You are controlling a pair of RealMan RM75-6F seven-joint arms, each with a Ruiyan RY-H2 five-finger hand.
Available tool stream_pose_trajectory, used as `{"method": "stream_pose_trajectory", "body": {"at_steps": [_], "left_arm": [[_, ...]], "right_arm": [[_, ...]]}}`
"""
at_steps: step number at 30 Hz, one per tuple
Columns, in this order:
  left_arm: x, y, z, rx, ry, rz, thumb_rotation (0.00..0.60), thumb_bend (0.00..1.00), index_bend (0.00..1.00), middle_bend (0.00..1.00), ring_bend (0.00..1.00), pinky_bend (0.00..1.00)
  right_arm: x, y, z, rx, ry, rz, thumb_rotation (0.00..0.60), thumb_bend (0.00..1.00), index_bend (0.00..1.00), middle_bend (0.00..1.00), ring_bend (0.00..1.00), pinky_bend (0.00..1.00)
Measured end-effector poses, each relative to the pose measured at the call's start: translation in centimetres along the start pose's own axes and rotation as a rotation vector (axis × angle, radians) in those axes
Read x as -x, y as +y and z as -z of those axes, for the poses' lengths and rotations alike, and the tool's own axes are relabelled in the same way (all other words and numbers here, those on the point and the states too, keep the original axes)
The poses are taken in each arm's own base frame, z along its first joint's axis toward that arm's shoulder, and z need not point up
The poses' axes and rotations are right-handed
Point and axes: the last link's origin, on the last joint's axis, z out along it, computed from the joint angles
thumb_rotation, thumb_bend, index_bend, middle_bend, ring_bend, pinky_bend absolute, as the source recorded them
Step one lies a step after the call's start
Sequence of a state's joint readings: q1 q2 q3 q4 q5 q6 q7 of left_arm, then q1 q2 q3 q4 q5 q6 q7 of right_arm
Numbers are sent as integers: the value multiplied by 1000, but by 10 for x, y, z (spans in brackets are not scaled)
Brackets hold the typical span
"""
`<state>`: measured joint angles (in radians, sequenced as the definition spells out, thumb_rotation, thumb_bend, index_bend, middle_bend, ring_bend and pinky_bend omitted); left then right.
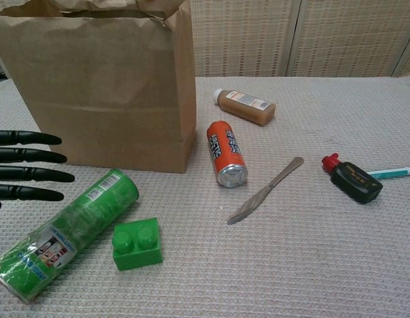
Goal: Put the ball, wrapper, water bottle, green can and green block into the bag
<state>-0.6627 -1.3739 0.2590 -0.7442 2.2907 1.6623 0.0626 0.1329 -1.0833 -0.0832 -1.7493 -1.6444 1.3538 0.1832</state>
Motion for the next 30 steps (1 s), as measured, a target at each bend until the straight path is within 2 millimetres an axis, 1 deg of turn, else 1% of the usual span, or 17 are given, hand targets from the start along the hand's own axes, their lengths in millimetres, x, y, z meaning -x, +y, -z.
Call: {"method": "stream_pose_trajectory", "body": {"at_steps": [6,13,21,30], "left_arm": [[-1,9,-26,84,-6,-55,600,356,0,0,0,0],[10,14,-44,131,-73,-96,600,352,0,0,0,0],[25,19,-47,135,-116,-107,600,353,0,0,0,0],[42,13,-46,112,-174,-127,600,357,0,0,0,0]], "right_arm": [[0,0,0,6,-10,-6,600,24,0,0,0,0],[-1,0,1,4,-17,-10,600,24,0,0,0,0],[0,0,0,11,-32,-18,600,24,0,0,0,0],[1,0,0,22,-46,-25,600,24,0,0,0,0]]}}
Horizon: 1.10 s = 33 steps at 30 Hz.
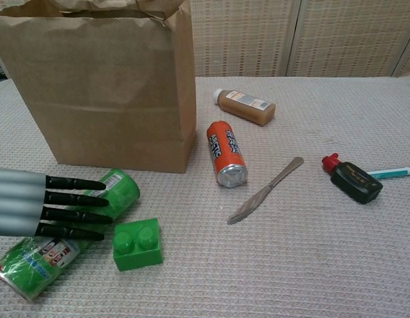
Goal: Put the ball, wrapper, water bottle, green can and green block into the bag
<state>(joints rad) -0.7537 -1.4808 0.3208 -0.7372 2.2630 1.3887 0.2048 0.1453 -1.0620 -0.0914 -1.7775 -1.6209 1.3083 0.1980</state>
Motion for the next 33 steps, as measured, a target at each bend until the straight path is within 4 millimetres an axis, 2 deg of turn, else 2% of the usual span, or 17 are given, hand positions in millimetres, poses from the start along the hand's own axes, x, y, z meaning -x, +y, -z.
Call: {"method": "stream_pose_trajectory", "body": {"at_steps": [4,7,8,11,13,14,17,23,29,33], "left_arm": [[7,2,-2,1,-34,-4,600,375,0,0,0,5],[8,7,-3,12,-33,0,600,449,61,27,21,128],[8,9,-3,15,-29,1,600,476,118,72,66,215],[8,14,-4,30,-19,9,600,562,393,378,380,574],[8,16,-4,37,-13,12,600,602,529,515,499,653],[8,16,-4,38,-9,13,600,617,583,571,548,667],[6,14,-1,25,1,22,600,638,644,645,617,702],[6,4,15,-38,-15,55,600,640,659,661,633,723],[5,-14,45,-166,-39,88,600,640,661,664,635,725],[7,-20,57,-211,-62,94,600,643,674,679,647,736]], "right_arm": [[0,0,0,1,0,-1,600,24,0,0,0,0],[0,0,0,0,2,-2,600,24,0,0,0,0],[0,0,0,0,2,-3,600,24,0,0,0,0],[0,0,0,2,-1,-3,600,24,0,0,0,0],[0,0,0,2,0,-3,600,24,0,0,0,0],[0,0,0,2,0,-3,600,25,0,0,0,0],[-1,0,0,3,4,-4,600,25,0,0,0,0],[-1,0,0,3,5,0,600,24,0,0,0,0],[-2,0,0,4,11,-2,600,24,0,0,0,0],[-1,0,0,4,10,-1,600,24,0,0,0,0]]}}
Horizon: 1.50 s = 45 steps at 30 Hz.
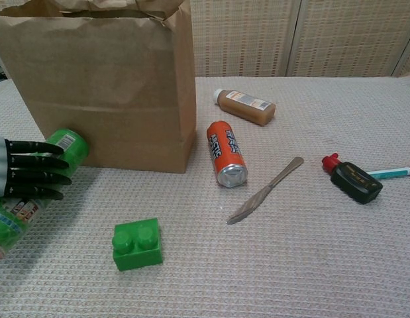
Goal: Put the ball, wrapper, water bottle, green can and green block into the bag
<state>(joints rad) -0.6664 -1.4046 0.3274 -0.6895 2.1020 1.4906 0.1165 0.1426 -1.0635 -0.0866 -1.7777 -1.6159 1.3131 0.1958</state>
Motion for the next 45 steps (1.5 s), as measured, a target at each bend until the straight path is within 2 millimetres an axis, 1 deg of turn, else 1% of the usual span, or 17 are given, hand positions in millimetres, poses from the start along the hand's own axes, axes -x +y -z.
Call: {"method": "stream_pose_trajectory", "body": {"at_steps": [4,9,13,17,22,25,27,31,36,39,41,45], "left_arm": [[9,-18,21,-109,-67,-7,600,642,679,684,650,738],[19,-42,36,-305,-123,3,600,643,682,684,650,738],[21,-59,38,-480,-113,40,600,642,681,684,650,738],[19,-74,37,-635,-74,68,600,642,682,684,650,737],[11,-92,30,-848,26,136,600,641,682,685,650,725],[0,-102,22,-982,154,204,600,643,681,684,650,723],[-11,-108,14,-1063,267,257,600,643,679,684,650,722],[-30,-114,-3,-1142,439,380,600,643,675,682,650,715],[-56,-113,-25,-1159,600,558,600,642,667,675,650,710],[-71,-111,-36,-1144,662,662,600,640,663,673,649,710],[-80,-110,-41,-1133,688,736,600,641,663,672,649,710],[-100,-107,-54,-1089,713,946,600,641,662,671,648,711]], "right_arm": [[1,0,0,3,1,3,600,25,0,0,0,0],[0,0,0,3,6,4,600,24,0,0,0,0],[0,0,0,3,6,2,600,24,0,0,0,0],[0,0,0,4,5,0,600,25,0,0,0,0],[0,0,0,0,5,2,600,24,0,0,0,0],[0,0,0,-1,4,5,600,24,0,0,0,0],[0,0,0,0,4,4,600,24,0,0,0,0],[0,0,0,-1,5,4,600,24,0,0,0,0],[0,0,0,-2,2,2,600,24,0,0,0,0],[0,0,0,-1,1,2,600,24,0,0,0,0],[0,0,0,-1,0,3,600,24,0,0,0,0],[0,0,0,-1,-3,5,600,25,0,0,0,0]]}}
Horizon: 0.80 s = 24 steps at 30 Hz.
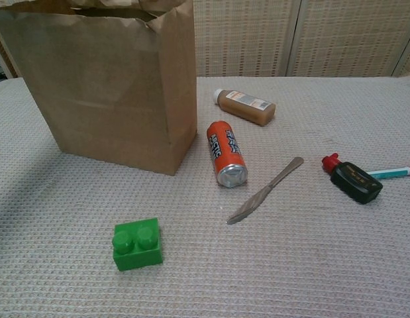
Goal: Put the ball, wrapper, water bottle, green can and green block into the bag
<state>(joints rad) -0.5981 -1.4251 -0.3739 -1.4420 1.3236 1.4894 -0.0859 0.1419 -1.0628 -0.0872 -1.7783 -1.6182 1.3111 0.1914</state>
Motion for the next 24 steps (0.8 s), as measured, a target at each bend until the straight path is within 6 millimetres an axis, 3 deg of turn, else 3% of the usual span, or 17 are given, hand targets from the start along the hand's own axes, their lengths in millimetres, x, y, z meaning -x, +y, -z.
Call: {"method": "stream_pose_trajectory", "body": {"at_steps": [7,11,18,19,23,24], "left_arm": [[5,30,-1,-78,-229,155,600,632,628,647,626,690],[7,35,-3,-74,-286,135,600,597,501,517,496,581],[15,47,-5,-83,-351,178,600,573,472,508,478,564],[15,50,-5,-74,-358,177,600,542,425,464,441,530],[18,52,-4,-51,-397,151,600,411,120,152,141,259],[18,53,-4,-56,-406,155,600,405,90,128,118,234]], "right_arm": [[0,0,0,0,-1,1,600,25,0,0,0,0],[0,0,0,0,-1,1,600,25,0,0,0,0],[-1,0,0,1,-3,-3,600,25,0,0,0,0],[-1,0,0,1,-3,-3,600,25,0,0,0,0],[-1,0,0,1,-6,-4,600,25,0,0,0,0],[-1,0,0,0,-6,-5,600,25,0,0,0,0]]}}
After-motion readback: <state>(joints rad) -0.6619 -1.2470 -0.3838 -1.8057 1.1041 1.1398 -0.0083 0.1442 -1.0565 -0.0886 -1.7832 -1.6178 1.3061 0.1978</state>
